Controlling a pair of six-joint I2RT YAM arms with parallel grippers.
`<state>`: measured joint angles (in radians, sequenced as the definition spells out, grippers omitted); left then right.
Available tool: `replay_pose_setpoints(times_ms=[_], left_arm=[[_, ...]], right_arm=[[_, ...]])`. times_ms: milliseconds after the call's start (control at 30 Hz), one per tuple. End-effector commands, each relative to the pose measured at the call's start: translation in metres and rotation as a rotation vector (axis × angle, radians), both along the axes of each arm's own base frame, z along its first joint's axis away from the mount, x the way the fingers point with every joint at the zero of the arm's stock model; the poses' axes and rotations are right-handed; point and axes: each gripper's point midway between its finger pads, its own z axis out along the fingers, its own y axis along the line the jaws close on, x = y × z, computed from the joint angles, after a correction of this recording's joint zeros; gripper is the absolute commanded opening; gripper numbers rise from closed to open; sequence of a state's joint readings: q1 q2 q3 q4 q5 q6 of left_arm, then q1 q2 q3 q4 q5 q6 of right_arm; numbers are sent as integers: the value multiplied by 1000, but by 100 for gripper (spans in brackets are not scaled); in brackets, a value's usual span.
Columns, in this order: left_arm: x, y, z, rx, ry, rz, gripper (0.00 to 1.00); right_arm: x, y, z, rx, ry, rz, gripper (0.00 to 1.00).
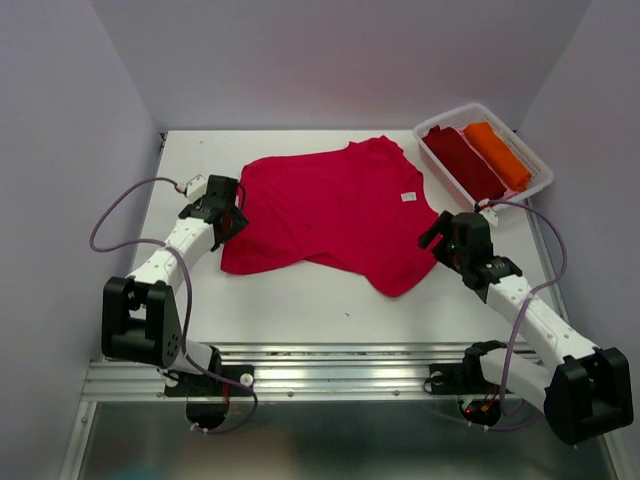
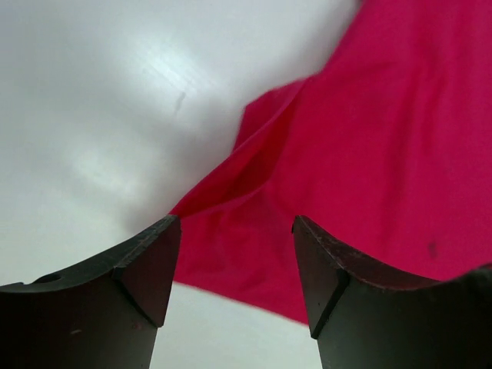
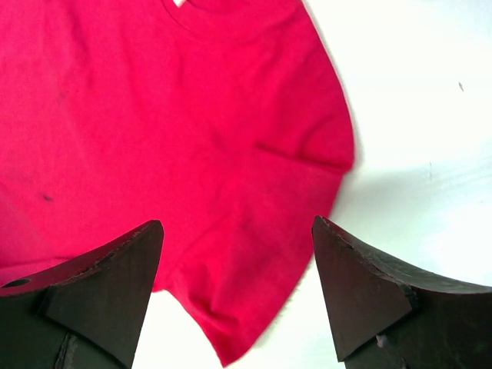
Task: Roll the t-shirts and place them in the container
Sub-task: Flatten out the T-shirt at the center of the board.
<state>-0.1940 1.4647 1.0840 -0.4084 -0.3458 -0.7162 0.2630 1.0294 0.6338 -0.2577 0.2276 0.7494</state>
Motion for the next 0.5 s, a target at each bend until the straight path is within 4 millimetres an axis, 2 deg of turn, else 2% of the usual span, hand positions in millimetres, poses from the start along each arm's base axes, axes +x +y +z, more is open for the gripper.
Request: replay_pose_setpoints(times_ms=[0,67,133,233,367,400,467], left_arm=[[-53,5,-21,-58,72,50,71],[-61,-6,-20,-104,18,-30,72],[-65,-8,-19,-117,-20,-60,78],[-78,-9,-28,-140,-15,-59,80],[-89,-11,-41,-189,-11,-6,75],[-93,-5,-46,-175,-5,31,71],[-97,7,-49,-136,1,89,70]], right_arm=[[-9,4,-6,10,12,22,84],[-8,6,-12,15,29,29,84],[-7,9,-16,24,36,42,84],[-5,19,-19,61,29,78,85],[-5,31,-25,96,44,116,85],[-5,31,-27,94,48,116,85],[-4,31,-28,90,48,119,85]])
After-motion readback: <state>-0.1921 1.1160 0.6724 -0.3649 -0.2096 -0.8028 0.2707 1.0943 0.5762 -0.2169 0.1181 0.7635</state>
